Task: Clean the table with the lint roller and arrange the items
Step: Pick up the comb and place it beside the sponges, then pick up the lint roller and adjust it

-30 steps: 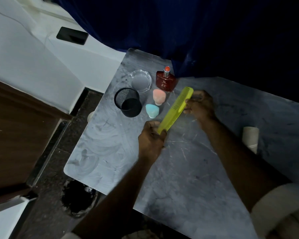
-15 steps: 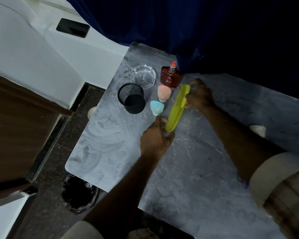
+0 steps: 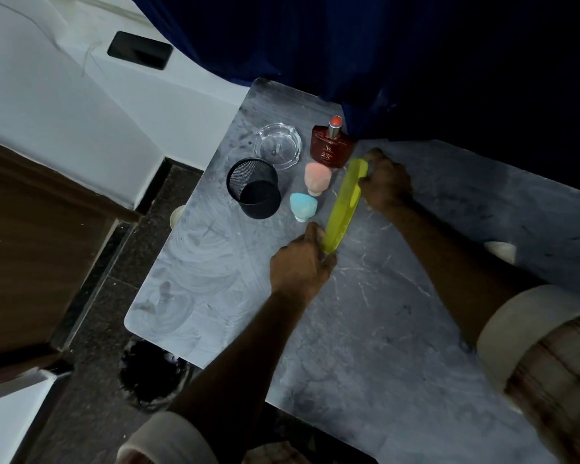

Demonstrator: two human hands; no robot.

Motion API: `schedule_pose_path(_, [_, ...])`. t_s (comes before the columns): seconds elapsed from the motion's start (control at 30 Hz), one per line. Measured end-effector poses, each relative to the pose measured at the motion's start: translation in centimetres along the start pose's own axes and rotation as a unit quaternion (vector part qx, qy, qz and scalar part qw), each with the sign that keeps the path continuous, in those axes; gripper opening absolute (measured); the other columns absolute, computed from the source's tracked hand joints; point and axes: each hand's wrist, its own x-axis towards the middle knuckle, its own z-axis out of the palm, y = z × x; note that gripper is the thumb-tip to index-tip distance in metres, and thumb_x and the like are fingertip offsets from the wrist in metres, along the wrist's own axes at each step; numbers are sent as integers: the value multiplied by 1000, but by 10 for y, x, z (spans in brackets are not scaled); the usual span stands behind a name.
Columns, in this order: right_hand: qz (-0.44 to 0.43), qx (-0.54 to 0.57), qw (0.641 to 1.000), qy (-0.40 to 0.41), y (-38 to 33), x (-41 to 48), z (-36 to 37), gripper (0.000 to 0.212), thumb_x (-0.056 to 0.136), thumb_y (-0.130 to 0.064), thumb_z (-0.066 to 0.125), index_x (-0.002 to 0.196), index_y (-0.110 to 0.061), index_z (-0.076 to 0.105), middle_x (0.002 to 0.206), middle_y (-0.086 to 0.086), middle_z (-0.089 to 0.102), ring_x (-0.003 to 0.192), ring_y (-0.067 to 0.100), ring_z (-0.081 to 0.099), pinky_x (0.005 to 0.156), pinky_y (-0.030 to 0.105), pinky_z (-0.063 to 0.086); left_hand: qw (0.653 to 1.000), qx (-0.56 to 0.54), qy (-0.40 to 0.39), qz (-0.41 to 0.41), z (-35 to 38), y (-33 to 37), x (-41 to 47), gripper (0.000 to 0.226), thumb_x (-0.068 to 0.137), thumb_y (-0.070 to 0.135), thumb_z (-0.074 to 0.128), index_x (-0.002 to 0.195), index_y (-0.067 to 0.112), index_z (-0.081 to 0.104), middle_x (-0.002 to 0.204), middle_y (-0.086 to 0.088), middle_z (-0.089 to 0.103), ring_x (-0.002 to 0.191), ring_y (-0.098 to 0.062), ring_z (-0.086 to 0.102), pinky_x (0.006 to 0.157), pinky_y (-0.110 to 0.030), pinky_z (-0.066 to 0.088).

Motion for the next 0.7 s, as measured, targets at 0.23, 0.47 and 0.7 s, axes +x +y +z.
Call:
schedule_pose_path(0.23, [0,-6,1000,-6,1,-2,1,45,95,-18,65,138,-16,51,131,18,66,123,40,60,97,41,52,1000,6,-17,-4,1,1,-2,47,99,57,62,133,28,50,103,1,77,91,-27,76,76,-40,62])
schedule_pose_path(0.47, [27,106,993,50,9,-25,-17,51,96,-26,65,143,-15,47,125,14,70,113,32,67,84,31,52,1000,-4,14,-9,-4,5,-9,47,95,62,63,129,32,50,98,2,77,88,-31,76,73,-38,57])
schedule_pose_path(0.7, [53,198,964,170,91,-122,-47,30,89,-30,68,118,-25,61,69,-16,60,71,5,61,74,27,53,996,-77,-21,35,-7,29,-40,33,93,55,58,122,40,54,99,7,77,88,-26,76,73,-32,52])
